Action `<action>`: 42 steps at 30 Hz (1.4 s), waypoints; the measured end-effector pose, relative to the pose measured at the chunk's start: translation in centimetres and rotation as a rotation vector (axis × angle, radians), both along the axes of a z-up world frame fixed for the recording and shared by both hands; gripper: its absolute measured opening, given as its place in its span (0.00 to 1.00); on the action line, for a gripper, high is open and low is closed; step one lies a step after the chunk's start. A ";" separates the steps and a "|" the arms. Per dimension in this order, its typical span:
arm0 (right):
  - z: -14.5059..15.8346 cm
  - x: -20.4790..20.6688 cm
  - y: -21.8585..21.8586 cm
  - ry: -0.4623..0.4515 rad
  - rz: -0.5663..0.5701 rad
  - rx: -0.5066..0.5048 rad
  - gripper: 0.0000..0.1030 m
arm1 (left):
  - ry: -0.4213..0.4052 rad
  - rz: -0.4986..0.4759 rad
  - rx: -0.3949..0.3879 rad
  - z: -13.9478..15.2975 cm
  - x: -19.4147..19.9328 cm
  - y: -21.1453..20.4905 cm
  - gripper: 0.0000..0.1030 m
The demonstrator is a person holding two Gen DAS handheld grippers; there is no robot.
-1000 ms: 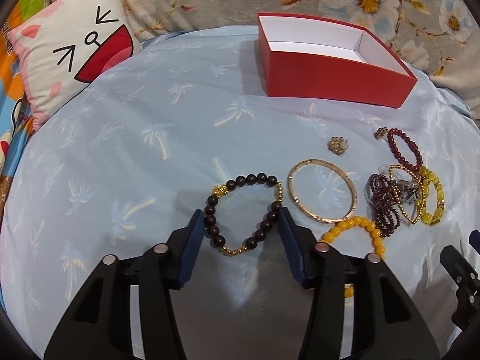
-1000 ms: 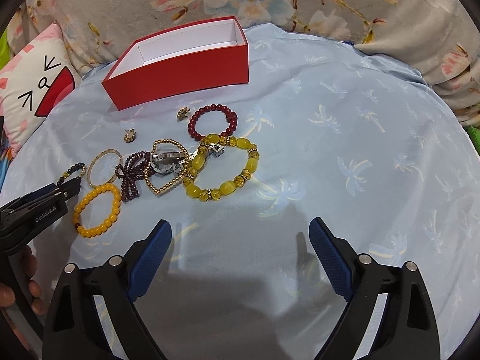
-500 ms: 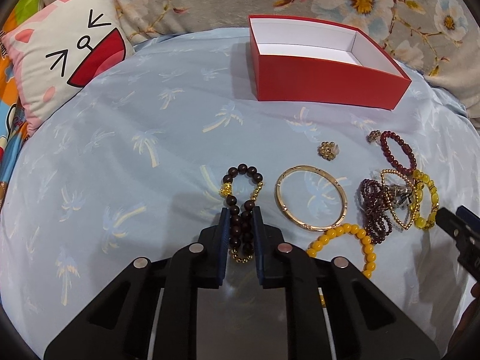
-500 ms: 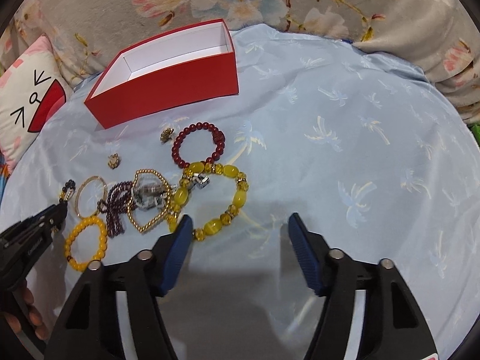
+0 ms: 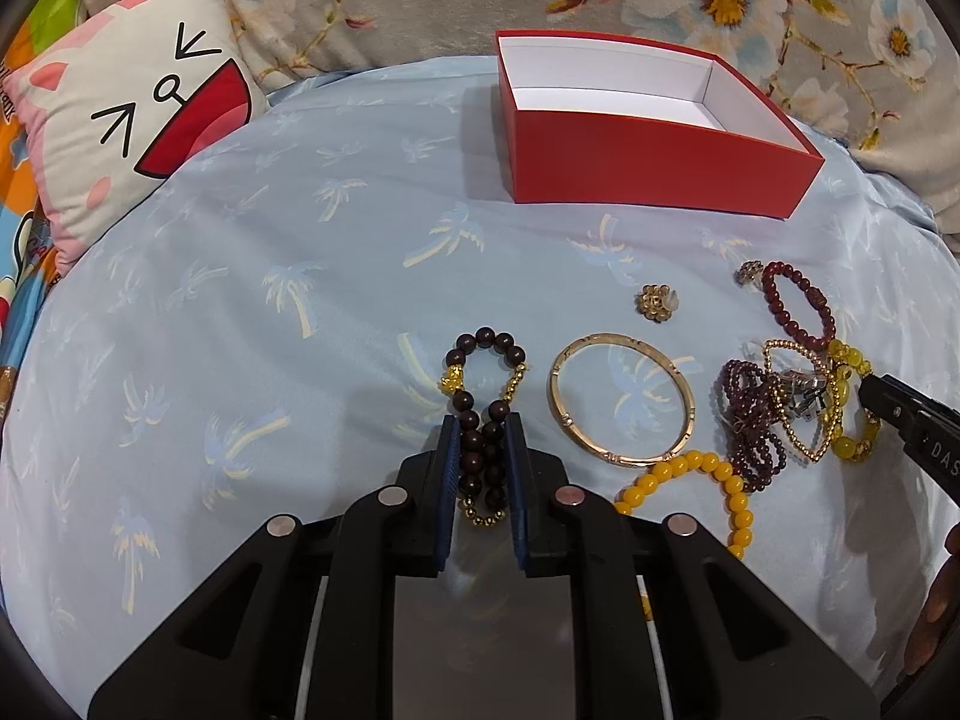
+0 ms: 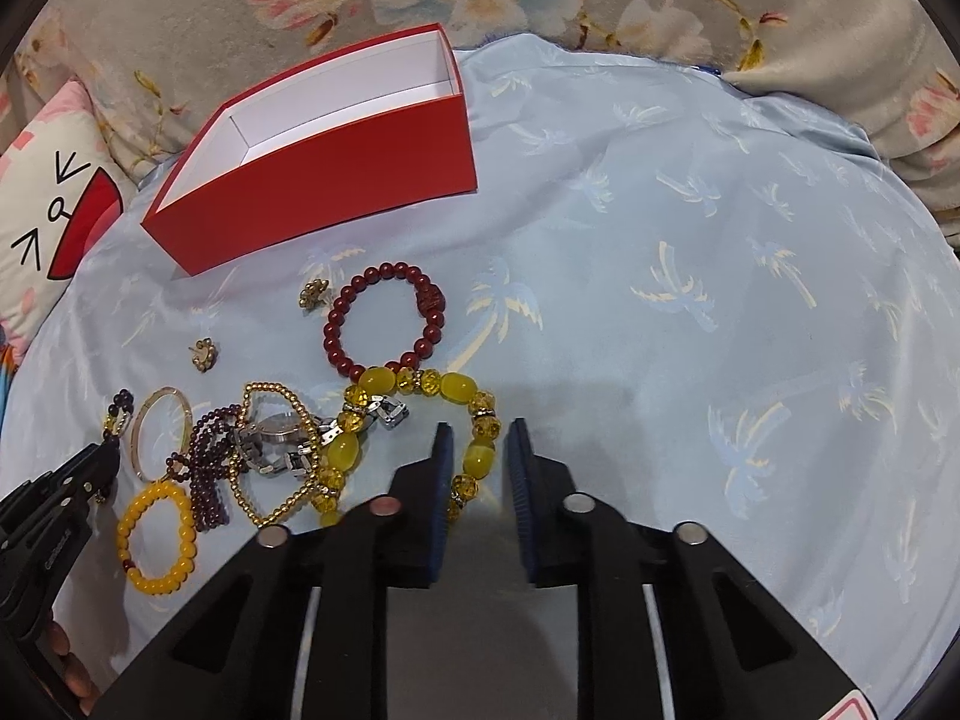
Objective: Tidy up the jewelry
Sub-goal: 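Grasp the large yellow bead bracelet with the right tool while the left tool lifts the black bracelet, then carry both bracelets into the red box and open both tools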
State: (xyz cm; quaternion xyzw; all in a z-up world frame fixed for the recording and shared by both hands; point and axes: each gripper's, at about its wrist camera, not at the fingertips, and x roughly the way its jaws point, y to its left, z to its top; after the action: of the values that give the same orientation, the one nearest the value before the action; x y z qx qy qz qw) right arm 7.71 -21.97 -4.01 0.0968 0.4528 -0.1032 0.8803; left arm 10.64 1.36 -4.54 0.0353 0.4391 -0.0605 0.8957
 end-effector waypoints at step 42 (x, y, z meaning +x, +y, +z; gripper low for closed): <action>12.1 -2.1 1.7 -0.249 0.114 0.048 0.09 | -0.144 -0.079 -0.080 9.5 -0.5 -1.5 0.07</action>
State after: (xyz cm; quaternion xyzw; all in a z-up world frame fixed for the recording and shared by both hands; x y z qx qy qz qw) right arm 5.57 -20.30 8.14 0.1040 0.3471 -0.0292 0.9316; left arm 10.12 -0.12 4.92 0.0210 0.3688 -0.1106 0.9226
